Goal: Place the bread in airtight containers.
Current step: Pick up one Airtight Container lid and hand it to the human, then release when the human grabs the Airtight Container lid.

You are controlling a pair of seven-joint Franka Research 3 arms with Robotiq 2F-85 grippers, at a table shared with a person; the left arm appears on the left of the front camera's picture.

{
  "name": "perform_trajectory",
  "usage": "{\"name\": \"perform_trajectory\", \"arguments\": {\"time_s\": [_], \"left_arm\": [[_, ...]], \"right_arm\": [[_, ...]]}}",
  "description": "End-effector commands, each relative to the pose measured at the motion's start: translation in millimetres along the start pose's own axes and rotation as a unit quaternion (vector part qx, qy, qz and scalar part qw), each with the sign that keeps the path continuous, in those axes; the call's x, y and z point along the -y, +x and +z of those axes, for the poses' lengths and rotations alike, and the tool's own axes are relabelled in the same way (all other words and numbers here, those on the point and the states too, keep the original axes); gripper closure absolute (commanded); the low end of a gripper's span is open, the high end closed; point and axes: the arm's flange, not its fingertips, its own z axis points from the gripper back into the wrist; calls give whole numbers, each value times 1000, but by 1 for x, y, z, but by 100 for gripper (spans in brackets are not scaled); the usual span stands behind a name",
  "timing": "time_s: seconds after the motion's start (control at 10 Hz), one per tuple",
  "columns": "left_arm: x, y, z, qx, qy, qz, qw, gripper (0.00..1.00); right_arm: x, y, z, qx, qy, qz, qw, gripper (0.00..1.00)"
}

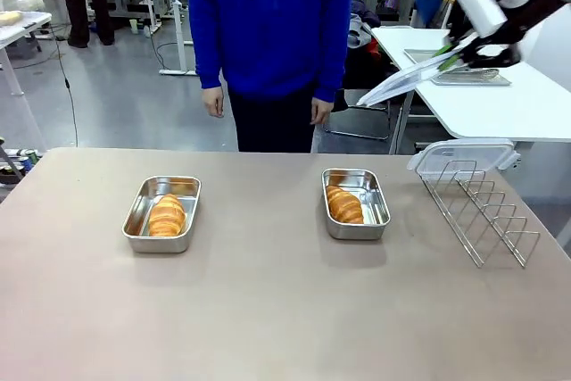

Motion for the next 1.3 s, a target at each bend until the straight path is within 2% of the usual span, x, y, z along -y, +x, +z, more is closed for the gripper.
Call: {"name": "perform_trajectory", "arguments": {"time_s": [0.0,0.5,0.6,1.2], "left_arm": [[1,-1,1,2,-2,-8,1000,0],[1,-1,1,2,-2,-8,1000,0],[1,-1,1,2,-2,-8,1000,0],[1,-1,1,2,-2,-8,1000,0]], "right_arm": [[18,-15,-10,21,-21,16,999,100],[14,-15,-5,32,-52,5,998,100],[20,-9,-11,15,-20,6,1000,100],[20,-9,-11,15,-20,6,1000,100]]}}
